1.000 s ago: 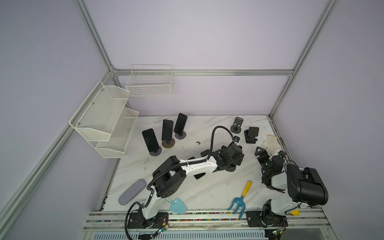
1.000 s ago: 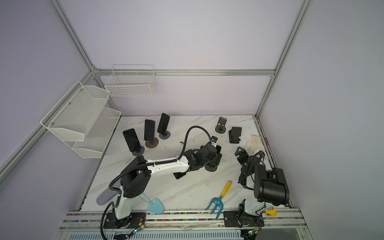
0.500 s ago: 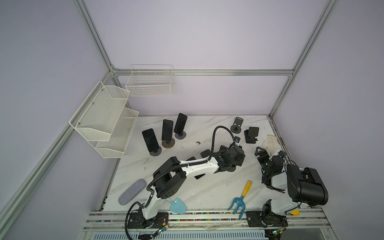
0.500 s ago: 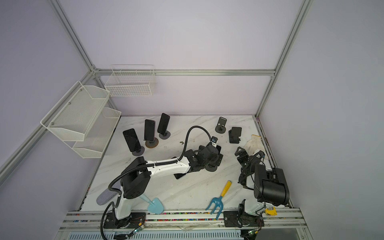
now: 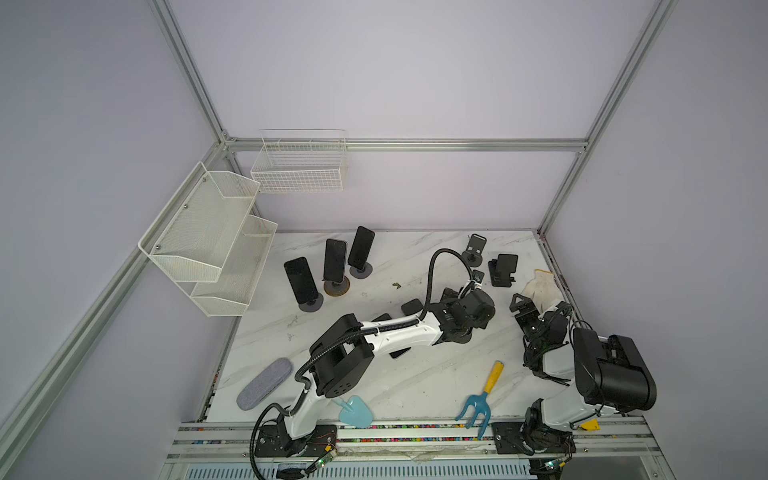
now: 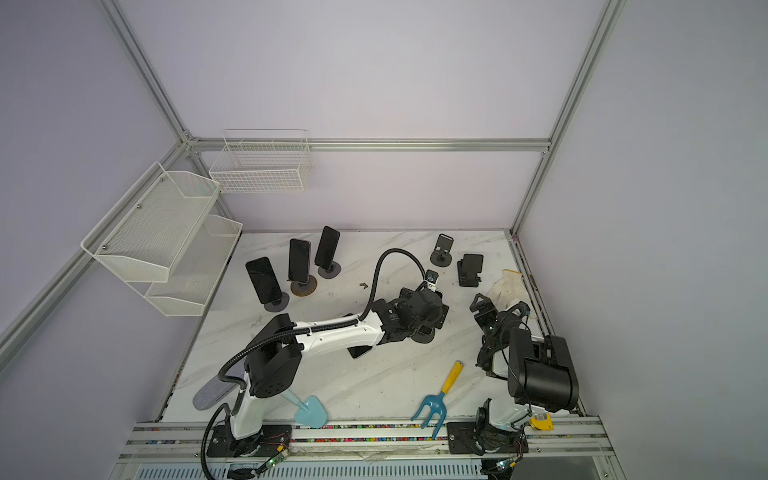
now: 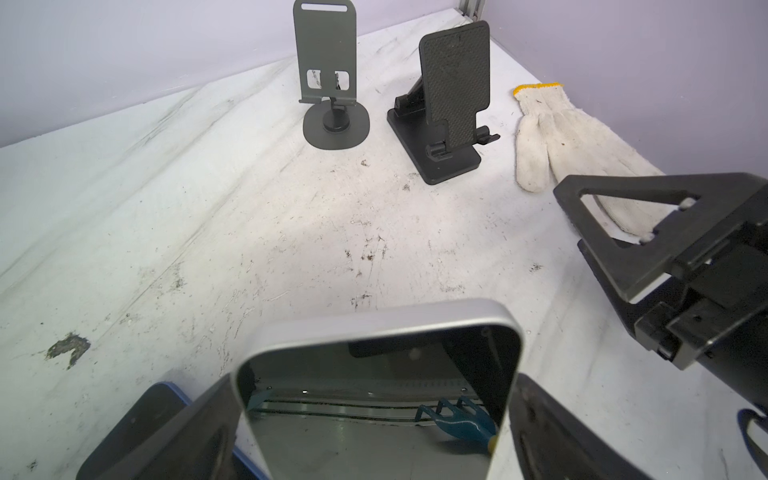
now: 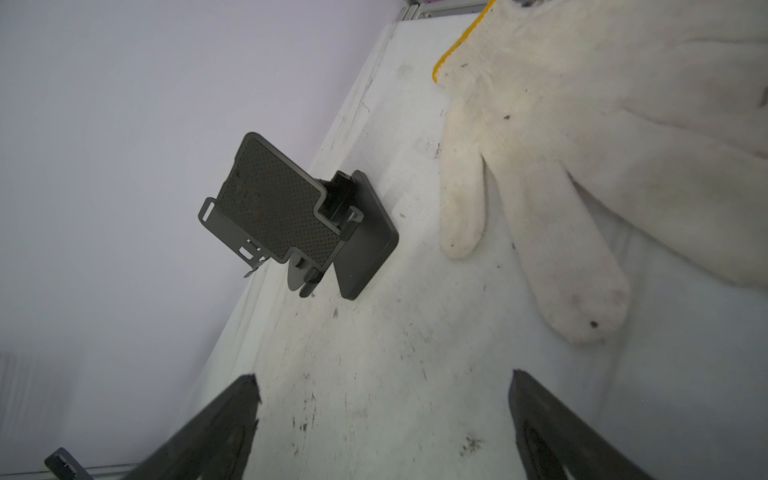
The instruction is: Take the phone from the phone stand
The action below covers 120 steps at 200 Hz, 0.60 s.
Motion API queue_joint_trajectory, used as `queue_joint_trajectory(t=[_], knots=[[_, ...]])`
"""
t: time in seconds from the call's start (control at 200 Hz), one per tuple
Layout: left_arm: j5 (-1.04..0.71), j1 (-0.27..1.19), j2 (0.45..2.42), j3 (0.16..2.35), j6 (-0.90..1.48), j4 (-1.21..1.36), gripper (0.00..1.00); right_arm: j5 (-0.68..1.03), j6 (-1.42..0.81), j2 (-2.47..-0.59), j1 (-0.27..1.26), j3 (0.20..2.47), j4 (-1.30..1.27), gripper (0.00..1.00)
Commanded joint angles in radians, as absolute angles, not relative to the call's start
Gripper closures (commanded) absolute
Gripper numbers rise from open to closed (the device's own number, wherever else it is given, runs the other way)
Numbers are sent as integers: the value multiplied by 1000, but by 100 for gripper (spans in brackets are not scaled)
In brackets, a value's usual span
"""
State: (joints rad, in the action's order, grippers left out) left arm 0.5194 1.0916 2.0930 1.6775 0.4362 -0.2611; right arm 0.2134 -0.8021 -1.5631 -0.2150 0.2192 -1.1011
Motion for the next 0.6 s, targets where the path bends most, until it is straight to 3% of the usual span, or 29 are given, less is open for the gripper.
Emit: queue_joint_trajectory(t=[0.0, 0.26, 0.595], knots=[[548, 1104, 2106, 1774, 456, -273, 3, 198, -824, -1560, -210, 241, -1086, 5], [543, 1114, 2129, 1796, 459, -275, 8, 193, -831, -1559, -211, 242, -1077, 5], [626, 1130, 2116, 1805, 401, -307, 26, 187, -832, -1559, -210, 244, -1065, 4]])
